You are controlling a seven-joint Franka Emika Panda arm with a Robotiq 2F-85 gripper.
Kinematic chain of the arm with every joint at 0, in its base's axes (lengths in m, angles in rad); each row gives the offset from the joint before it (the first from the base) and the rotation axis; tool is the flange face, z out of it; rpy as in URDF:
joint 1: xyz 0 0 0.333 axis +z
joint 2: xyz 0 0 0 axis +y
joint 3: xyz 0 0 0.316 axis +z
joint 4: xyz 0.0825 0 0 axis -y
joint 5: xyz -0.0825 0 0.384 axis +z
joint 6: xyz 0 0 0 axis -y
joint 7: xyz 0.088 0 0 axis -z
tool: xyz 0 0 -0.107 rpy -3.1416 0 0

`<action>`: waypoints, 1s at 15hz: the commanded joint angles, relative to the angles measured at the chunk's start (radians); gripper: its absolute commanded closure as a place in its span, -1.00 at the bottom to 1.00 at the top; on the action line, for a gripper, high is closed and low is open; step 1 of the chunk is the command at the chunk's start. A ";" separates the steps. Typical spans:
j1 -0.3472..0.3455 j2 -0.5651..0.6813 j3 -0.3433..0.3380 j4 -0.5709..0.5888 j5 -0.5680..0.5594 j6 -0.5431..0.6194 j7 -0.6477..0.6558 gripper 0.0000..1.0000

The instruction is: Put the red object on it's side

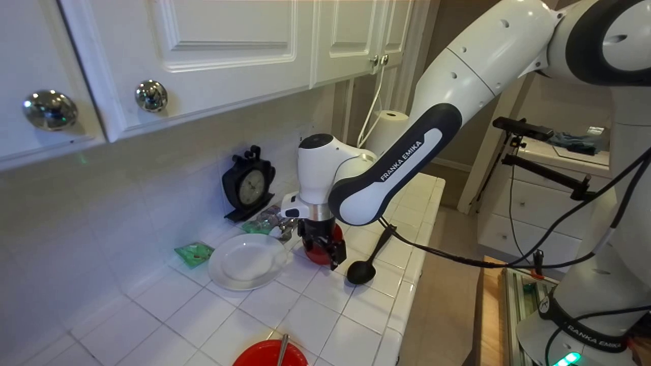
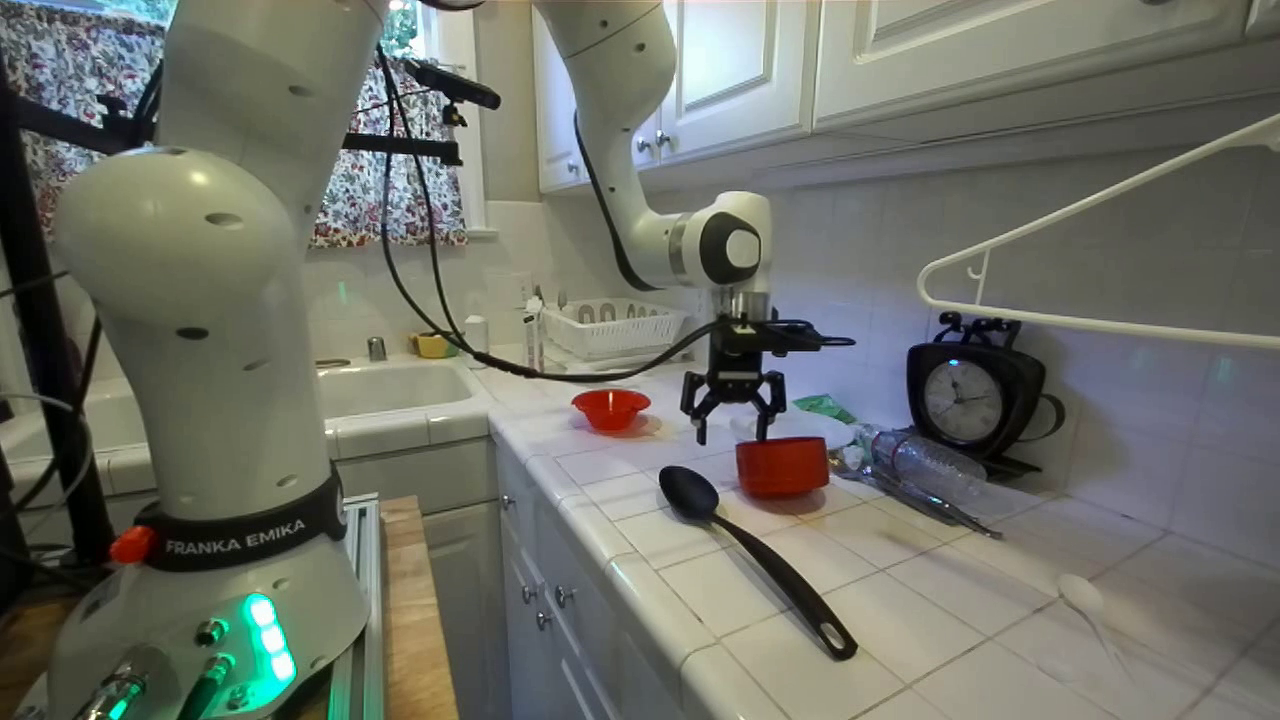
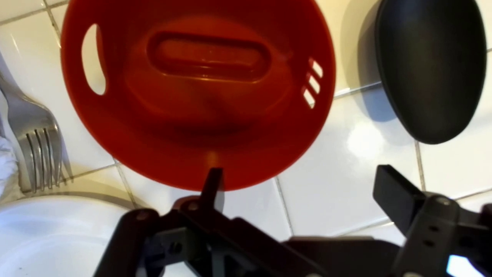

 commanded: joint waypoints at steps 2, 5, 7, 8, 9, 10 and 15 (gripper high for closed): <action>0.006 0.044 -0.001 0.033 -0.029 -0.012 -0.008 -1.00; 0.009 0.057 -0.003 0.041 -0.035 -0.016 -0.010 -1.00; 0.012 0.066 -0.004 0.046 -0.043 -0.018 -0.009 -1.00; 0.013 0.070 -0.003 0.047 -0.046 -0.019 -0.009 -1.00; 0.014 0.074 -0.003 0.049 -0.050 -0.019 -0.008 -1.00; 0.015 0.076 -0.003 0.050 -0.051 -0.020 -0.006 -1.00; 0.031 0.079 -0.008 0.052 -0.071 -0.022 0.007 -1.00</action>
